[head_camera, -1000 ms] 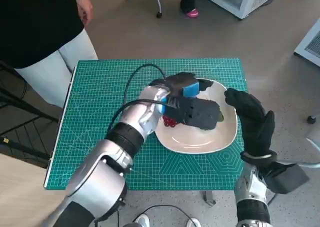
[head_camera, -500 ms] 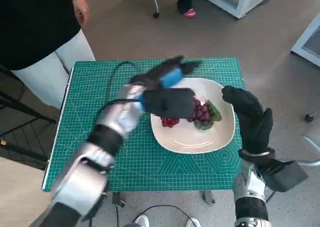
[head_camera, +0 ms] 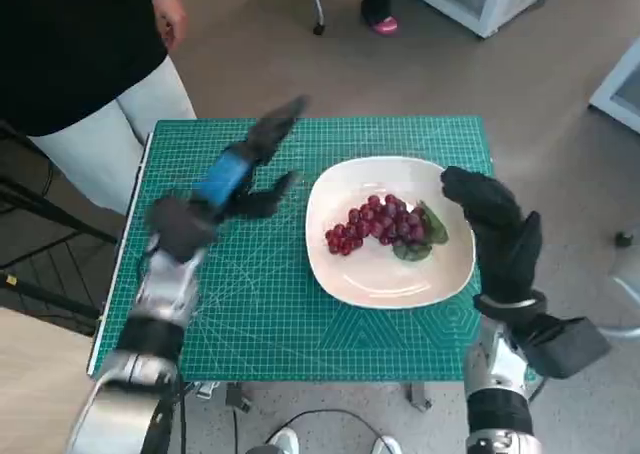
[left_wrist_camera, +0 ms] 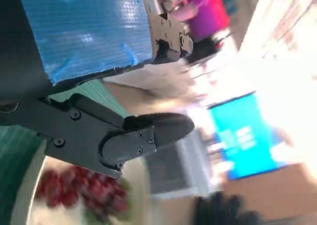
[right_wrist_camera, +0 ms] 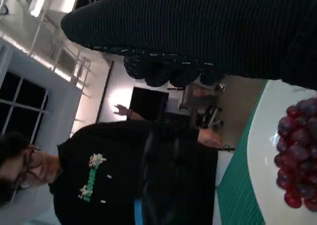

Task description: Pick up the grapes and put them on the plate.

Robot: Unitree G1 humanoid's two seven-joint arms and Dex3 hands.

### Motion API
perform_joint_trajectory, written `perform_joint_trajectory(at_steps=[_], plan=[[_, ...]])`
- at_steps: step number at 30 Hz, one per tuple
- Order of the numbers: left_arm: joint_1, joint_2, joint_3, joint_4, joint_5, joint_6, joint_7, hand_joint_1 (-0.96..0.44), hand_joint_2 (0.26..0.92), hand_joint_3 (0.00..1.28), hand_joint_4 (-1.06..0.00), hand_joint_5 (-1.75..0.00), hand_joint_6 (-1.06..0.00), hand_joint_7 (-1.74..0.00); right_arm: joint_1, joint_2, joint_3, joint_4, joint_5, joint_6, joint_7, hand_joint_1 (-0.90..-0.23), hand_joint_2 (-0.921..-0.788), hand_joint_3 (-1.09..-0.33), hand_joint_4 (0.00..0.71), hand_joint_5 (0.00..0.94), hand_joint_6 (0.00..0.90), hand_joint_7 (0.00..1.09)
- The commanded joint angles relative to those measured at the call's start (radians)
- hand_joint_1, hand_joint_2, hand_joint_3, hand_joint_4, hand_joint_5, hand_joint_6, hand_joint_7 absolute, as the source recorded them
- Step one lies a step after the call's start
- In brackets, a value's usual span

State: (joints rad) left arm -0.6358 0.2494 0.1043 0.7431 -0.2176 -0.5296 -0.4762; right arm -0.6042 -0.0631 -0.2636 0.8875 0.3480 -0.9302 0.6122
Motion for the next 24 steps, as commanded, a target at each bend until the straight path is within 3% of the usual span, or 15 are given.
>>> perform_joint_trajectory(at_steps=[1, 12, 24], plan=[[0.062, -0.024, 0.042, -0.065, -0.056, -0.043, -0.020, -0.59, 0.921, 0.75, -0.10, 0.00, -0.22, -0.01, -0.004, 0.008, 0.003, 0.035, -0.010, -0.004, -0.014, -0.406, -0.921, -0.533, 0.521, 0.005, 0.364, 0.41], [0.179, -0.031, 0.068, -0.155, -0.124, -0.037, -0.099, -0.59, 0.921, 0.60, -0.05, 0.00, -0.20, 0.00, -0.019, 0.008, 0.018, 0.046, -0.013, 0.014, -0.016, -0.388, -0.921, -0.543, 0.519, 0.003, 0.373, 0.40], [0.201, -0.047, 0.083, -0.130, -0.106, -0.116, -0.089, -0.59, 0.921, 0.49, -0.07, -0.01, -0.21, -0.01, -0.021, 0.001, 0.018, 0.048, -0.005, 0.021, -0.008, -0.395, -0.921, -0.549, 0.526, 0.006, 0.382, 0.40]])
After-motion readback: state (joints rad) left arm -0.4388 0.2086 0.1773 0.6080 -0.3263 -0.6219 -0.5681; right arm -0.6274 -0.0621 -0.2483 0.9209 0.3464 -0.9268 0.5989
